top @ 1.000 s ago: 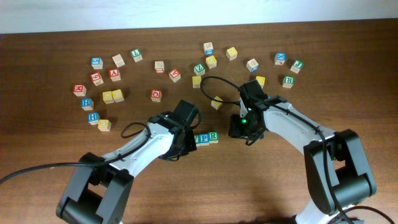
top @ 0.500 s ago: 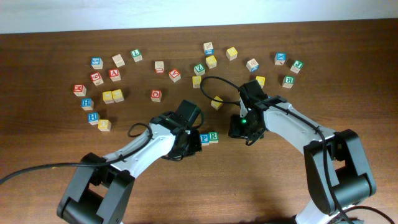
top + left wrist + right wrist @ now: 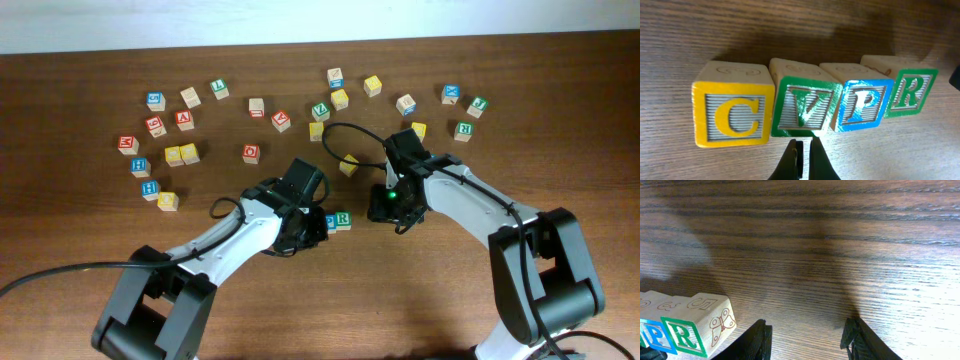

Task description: Spell out CVPR

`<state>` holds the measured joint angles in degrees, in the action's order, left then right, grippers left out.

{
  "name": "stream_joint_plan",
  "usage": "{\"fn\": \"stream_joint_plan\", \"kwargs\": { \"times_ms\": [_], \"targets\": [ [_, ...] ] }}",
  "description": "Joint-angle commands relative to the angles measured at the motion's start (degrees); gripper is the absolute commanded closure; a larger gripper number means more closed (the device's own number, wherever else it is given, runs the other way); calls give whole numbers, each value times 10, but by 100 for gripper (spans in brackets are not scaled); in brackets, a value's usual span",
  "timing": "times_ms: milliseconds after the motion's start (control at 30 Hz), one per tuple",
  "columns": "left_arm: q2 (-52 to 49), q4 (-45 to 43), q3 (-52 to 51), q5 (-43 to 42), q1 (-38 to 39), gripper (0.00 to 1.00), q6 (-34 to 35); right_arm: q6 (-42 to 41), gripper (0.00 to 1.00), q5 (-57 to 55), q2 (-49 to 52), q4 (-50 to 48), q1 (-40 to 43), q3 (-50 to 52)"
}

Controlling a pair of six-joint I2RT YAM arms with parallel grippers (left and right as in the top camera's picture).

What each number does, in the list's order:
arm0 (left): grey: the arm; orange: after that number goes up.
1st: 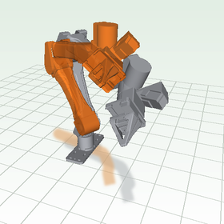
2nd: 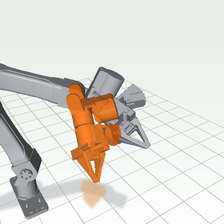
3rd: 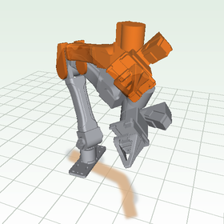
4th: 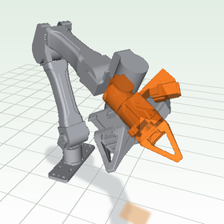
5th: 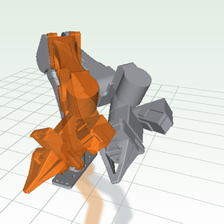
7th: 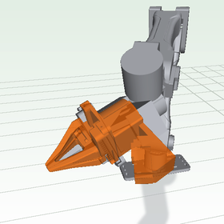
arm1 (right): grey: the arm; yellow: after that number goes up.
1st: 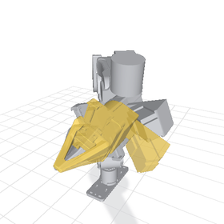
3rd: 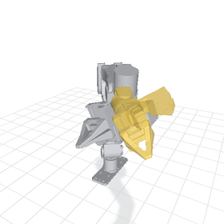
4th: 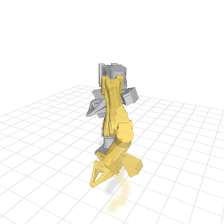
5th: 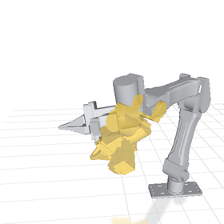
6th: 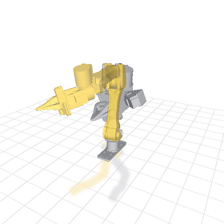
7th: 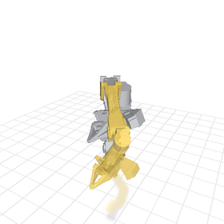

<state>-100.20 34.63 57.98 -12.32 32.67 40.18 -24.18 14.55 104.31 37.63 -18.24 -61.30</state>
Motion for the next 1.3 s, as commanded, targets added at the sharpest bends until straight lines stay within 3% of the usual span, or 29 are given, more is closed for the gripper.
{"fn": "stream_joint_plan", "kwargs": {
  "times_ms": [0, 167, 333, 367, 433, 467, 767, 1267],
  "targets": [
    [37, 8, 18, -9, -3, 100, -25, -1, 59, -16, 4, 5, 1, 3],
    [121, 145, 19, 94, -98, 100, -23, -1, 60, -15, 4, 5, 1, 3],
    [86, 108, -18, 104, -114, 100, 5, -4, 61, 2, 4, -2, -16, 3],
    [61, 92, -18, 102, -114, 100, 5, -6, 66, 3, 4, -4, -21, 3],
    [26, 75, -18, 89, -114, 100, 5, -28, 90, 3, 4, -6, -28, 3],
    [19, 63, -18, 81, -114, 100, 5, -32, 96, 7, 4, -9, -28, 3],
    [-5, 5, -18, 38, -113, 100, 3, -34, 96, 20, 4, -41, -50, 3],
    [-5, -10, -18, -3, -94, 100, 0, -53, 96, 65, 4, -51, -51, 3]
  ]
}}
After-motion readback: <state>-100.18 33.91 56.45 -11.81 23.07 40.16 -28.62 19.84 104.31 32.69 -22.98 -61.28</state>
